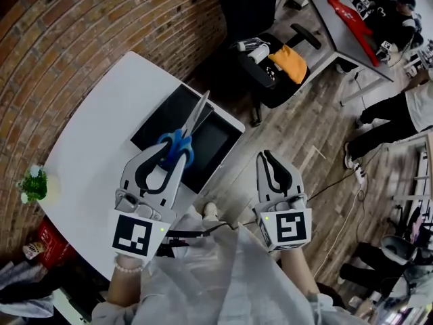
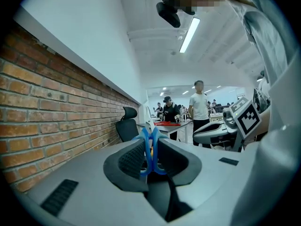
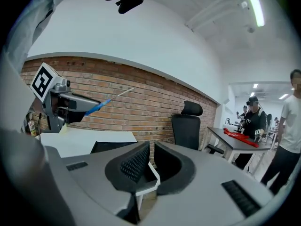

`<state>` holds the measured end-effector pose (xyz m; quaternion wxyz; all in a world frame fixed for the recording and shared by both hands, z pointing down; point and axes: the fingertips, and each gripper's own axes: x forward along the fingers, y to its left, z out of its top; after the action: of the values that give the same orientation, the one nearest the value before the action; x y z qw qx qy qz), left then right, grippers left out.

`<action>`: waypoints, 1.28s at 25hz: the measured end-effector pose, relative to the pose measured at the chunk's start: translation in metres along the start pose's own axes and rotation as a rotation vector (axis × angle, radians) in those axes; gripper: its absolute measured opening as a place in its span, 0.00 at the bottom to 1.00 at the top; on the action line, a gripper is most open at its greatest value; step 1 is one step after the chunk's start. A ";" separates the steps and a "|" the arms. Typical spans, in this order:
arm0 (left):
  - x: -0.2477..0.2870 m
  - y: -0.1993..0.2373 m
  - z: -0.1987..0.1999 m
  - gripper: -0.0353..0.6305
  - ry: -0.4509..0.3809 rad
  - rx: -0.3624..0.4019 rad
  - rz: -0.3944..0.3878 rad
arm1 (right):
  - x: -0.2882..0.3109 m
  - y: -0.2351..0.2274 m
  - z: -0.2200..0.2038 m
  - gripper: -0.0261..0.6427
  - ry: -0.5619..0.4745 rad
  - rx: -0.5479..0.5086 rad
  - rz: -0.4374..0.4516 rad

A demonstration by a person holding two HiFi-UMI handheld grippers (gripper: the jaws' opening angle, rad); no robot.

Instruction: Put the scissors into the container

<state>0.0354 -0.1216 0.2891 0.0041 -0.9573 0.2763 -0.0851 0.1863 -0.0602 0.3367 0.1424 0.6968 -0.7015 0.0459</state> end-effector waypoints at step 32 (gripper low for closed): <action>0.118 -0.034 -0.223 0.21 0.748 0.123 -0.187 | -0.014 -0.012 -0.026 0.13 0.067 0.055 -0.095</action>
<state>0.1148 -0.1462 0.5292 -0.0471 -0.8791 0.1647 -0.4447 0.2020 -0.0398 0.3565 0.1484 0.7310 -0.6610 0.0815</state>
